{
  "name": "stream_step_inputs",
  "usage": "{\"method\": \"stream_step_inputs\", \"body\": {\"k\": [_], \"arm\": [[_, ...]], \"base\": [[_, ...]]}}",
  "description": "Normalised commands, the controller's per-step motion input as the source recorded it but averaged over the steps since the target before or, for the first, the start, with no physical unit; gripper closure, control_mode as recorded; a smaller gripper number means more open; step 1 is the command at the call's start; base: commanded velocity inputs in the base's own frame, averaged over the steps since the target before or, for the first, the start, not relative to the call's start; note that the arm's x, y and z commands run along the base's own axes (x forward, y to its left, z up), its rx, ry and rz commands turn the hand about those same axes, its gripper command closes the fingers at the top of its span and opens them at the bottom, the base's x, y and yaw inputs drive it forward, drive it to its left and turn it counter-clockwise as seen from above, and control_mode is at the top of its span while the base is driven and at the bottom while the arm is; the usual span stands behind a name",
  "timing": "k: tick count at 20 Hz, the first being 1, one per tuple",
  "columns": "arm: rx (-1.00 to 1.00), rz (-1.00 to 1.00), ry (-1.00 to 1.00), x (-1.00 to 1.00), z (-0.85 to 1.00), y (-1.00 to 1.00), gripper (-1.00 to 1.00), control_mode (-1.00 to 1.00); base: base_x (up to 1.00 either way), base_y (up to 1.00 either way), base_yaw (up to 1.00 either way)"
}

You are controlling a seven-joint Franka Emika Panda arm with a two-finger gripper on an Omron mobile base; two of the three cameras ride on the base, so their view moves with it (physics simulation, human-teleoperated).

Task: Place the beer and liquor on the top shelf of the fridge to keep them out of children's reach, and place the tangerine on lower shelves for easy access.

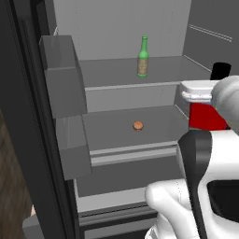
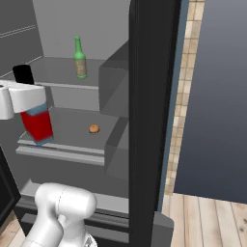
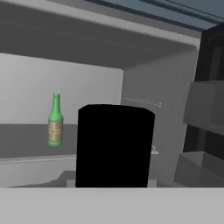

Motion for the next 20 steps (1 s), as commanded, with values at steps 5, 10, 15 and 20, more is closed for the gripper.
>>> {"method": "stream_step_inputs", "body": {"k": [5, 10, 15, 20], "arm": [[-0.04, -0.14, -0.14, 0.16, 0.26, 0.00, 1.00, -1.00], [-0.02, -0.15, -0.03, 0.28, 0.28, -0.06, 1.00, -1.00], [0.00, -0.13, 0.00, 0.41, 0.17, -0.17, 1.00, -1.00], [0.00, -0.07, 0.00, 0.54, 0.04, -0.19, 1.00, -1.00]], "base": [[0.00, 0.00, 0.00], [0.00, 0.00, 0.00], [0.00, 0.00, 0.00], [0.00, 0.00, 0.00]]}}
